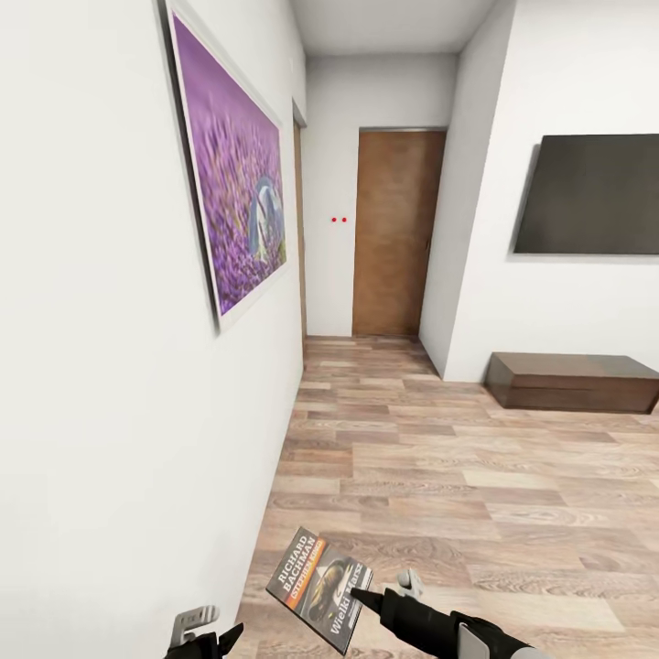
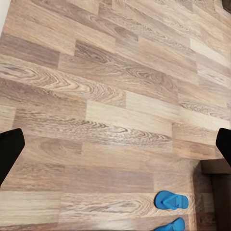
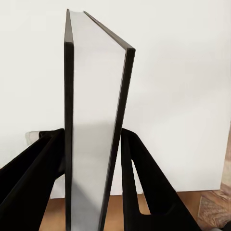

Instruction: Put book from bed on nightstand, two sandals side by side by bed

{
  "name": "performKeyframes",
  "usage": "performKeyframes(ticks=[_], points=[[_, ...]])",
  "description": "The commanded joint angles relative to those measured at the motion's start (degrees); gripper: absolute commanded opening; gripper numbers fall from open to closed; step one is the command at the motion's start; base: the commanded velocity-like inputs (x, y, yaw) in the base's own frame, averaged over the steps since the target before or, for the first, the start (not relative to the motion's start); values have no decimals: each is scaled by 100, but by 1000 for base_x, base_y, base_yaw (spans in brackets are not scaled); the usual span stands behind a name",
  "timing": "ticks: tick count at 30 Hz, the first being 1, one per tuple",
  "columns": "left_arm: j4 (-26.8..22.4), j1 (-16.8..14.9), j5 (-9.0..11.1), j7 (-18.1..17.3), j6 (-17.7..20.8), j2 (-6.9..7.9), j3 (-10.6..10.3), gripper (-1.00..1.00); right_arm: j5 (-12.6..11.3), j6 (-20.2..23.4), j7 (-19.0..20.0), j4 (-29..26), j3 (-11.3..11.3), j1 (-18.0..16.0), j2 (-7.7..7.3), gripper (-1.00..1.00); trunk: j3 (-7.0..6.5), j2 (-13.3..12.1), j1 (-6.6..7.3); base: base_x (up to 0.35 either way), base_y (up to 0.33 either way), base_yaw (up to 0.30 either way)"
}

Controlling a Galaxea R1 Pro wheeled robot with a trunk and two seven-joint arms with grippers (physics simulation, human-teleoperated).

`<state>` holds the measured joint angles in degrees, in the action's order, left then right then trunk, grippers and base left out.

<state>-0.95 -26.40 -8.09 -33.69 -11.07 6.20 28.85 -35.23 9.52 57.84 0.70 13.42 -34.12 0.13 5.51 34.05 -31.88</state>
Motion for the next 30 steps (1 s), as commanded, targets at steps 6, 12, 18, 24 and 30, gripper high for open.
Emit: performKeyframes(ticks=[6, 12, 18, 24, 30], points=[[7, -5, -61, -6, -36, 1, 42, 100, -63, 50, 20, 7, 20, -7, 1, -100, 10, 9, -4, 269, 0, 0], [7, -5, -61, -11, -36, 3, 42, 100, -63, 50, 22, 9, 20, -7, 0, -100, 10, 9, -4, 89, 0, 0], [7, -5, -61, -11, -36, 3, 42, 100, -63, 50, 25, 10, 19, -7, -1, -100, 10, 9, -4, 9, 0, 0], [7, -5, -61, -12, -36, 4, 42, 100, -63, 50, 25, 9, 18, -7, 1, -100, 10, 9, -4, 1, 0, 0], [7, -5, -61, -13, -36, 2, 42, 100, -63, 50, 26, 8, 19, -7, 2, -100, 10, 9, -4, 29, 0, 0]])
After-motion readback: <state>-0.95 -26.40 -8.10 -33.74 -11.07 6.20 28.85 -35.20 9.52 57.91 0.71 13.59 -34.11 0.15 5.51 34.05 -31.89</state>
